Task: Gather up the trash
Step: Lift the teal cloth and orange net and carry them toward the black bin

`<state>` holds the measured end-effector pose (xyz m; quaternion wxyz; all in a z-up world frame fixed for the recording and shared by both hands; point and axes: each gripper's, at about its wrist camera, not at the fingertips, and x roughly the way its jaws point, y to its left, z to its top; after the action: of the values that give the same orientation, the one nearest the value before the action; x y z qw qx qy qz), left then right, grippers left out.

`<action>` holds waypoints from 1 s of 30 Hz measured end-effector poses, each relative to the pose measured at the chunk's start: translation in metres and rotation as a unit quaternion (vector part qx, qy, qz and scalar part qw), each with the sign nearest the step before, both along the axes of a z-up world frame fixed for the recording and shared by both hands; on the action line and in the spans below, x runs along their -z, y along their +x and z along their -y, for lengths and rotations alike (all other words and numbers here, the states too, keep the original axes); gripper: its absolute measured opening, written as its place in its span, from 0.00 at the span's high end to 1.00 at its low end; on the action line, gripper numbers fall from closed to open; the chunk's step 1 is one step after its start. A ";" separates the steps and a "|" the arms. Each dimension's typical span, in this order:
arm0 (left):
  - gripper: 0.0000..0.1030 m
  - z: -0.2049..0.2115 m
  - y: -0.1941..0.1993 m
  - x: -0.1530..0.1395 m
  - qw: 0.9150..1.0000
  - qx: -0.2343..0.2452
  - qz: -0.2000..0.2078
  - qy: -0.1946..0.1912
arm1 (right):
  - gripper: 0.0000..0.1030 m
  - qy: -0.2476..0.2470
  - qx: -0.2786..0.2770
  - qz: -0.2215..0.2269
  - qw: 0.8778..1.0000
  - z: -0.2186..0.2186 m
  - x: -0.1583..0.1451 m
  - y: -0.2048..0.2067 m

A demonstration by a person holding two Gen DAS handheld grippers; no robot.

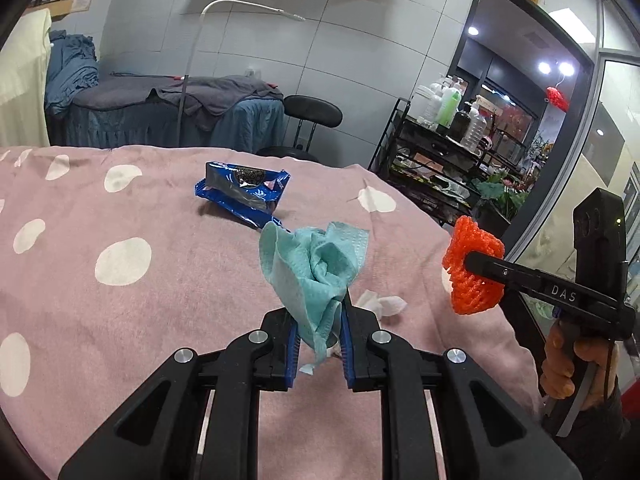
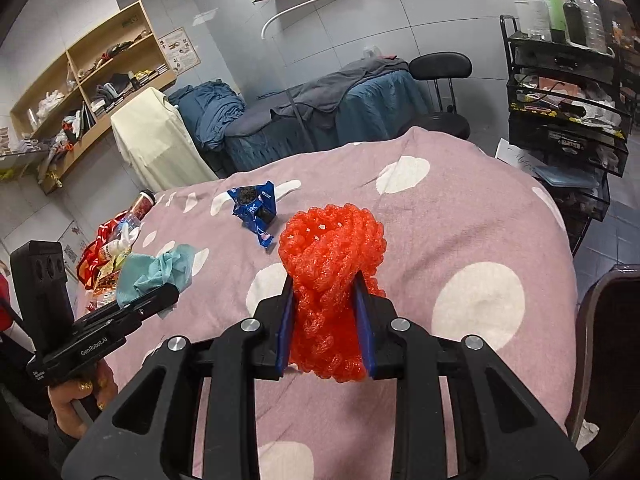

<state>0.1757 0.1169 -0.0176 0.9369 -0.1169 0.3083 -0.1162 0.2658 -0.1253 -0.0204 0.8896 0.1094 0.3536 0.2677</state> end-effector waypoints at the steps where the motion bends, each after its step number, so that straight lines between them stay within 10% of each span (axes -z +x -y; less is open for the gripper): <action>1: 0.84 0.003 -0.005 -0.001 1.000 0.000 0.003 0.000 | 0.73 0.006 0.004 0.002 1.000 0.006 -0.002 -0.006; 30: 0.84 0.119 -0.051 -0.018 0.993 0.108 0.044 -0.021 | 0.73 0.039 0.124 0.044 0.991 0.139 -0.010 -0.110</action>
<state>0.1247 -0.0020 0.0005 0.9286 -0.0976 0.2755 -0.2286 0.1555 -0.2638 -0.0102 0.9258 0.1747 0.2868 0.1737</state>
